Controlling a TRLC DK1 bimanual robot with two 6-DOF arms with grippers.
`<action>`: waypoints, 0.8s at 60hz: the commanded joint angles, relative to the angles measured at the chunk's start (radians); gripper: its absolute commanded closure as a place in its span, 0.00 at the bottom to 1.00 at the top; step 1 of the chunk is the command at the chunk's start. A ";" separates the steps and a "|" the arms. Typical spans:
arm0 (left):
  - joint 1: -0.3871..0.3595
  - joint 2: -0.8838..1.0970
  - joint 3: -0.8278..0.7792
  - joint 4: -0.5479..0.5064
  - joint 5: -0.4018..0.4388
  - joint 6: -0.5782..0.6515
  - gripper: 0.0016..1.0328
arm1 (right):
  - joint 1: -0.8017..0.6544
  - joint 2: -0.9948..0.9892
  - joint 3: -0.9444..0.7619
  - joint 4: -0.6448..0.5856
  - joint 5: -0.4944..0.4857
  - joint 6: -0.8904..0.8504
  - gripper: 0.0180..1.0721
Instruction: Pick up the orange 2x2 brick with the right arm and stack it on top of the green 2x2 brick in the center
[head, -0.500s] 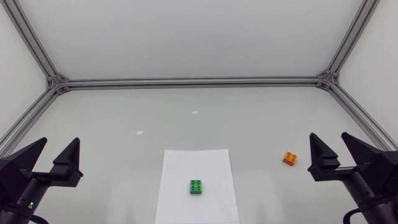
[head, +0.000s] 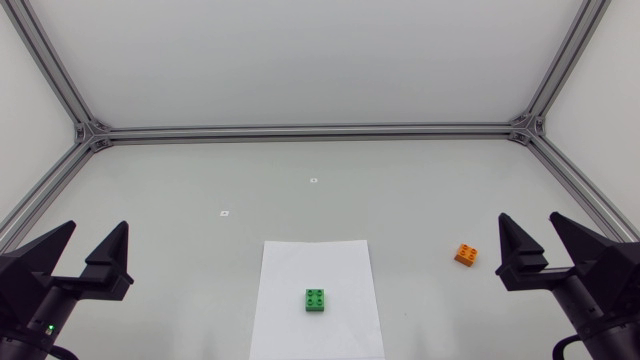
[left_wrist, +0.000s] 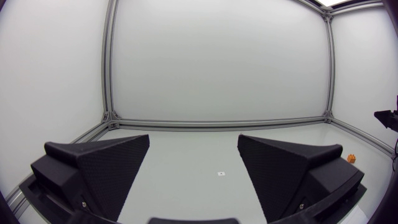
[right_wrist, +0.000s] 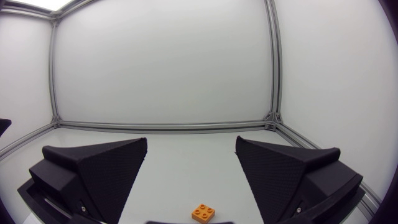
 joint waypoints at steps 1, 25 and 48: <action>0.003 -0.008 -0.041 -0.015 0.004 0.013 0.04 | -0.005 -0.011 0.061 -0.010 0.000 0.008 0.04; 0.003 -0.008 -0.041 -0.013 0.006 0.013 0.04 | -0.017 0.359 0.414 -0.084 0.028 0.000 0.04; 0.003 -0.008 -0.041 -0.015 0.004 0.013 0.04 | -0.086 0.841 0.775 -0.389 -0.029 -0.035 0.04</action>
